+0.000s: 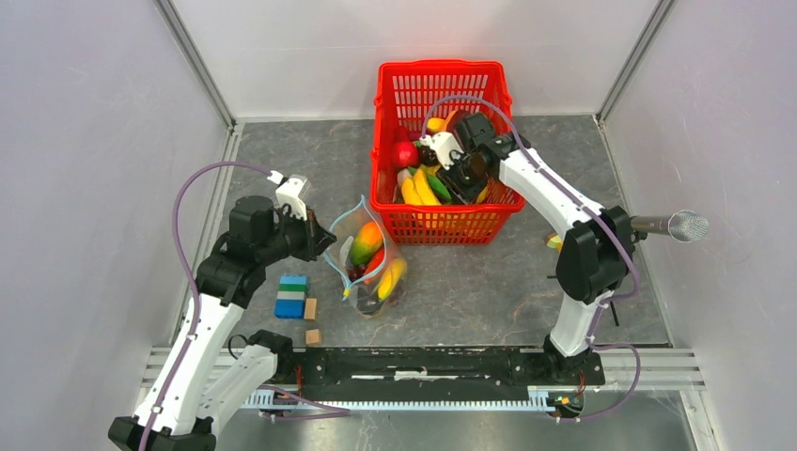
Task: Place the food in the zip-top bag and seal the zipper
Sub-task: Pick up the fake vegetable from the bin.
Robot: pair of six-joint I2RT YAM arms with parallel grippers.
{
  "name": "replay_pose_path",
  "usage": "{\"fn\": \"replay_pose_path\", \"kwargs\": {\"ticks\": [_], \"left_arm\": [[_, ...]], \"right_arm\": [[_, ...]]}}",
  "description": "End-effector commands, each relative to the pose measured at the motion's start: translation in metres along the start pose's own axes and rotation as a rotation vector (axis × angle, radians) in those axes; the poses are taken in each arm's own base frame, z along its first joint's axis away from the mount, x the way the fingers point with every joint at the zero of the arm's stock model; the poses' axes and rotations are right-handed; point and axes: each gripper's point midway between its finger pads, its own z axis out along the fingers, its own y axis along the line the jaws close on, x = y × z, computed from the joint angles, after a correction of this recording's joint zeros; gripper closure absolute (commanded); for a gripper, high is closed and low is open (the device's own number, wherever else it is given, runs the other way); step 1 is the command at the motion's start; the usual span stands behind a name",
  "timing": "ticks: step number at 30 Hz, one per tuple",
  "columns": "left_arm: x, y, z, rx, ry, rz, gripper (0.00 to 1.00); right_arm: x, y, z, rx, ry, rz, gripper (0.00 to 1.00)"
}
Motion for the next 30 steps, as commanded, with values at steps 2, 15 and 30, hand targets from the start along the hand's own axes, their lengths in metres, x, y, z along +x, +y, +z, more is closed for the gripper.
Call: {"fn": "replay_pose_path", "kwargs": {"ticks": [2, 15, 30], "left_arm": [[-0.017, -0.008, -0.007, 0.026, -0.066, 0.024, 0.95], [-0.017, -0.011, -0.011, 0.033, -0.078, 0.015, 0.93], [-0.043, -0.031, -0.027, 0.089, -0.148, -0.037, 0.96]], "right_arm": [[-0.053, 0.011, -0.082, 0.03, -0.286, -0.044, 0.78], [-0.06, 0.034, -0.14, 0.024, -0.512, -0.004, 0.83], [-0.039, 0.173, -0.185, -0.16, -0.609, -0.17, 0.94]]}}
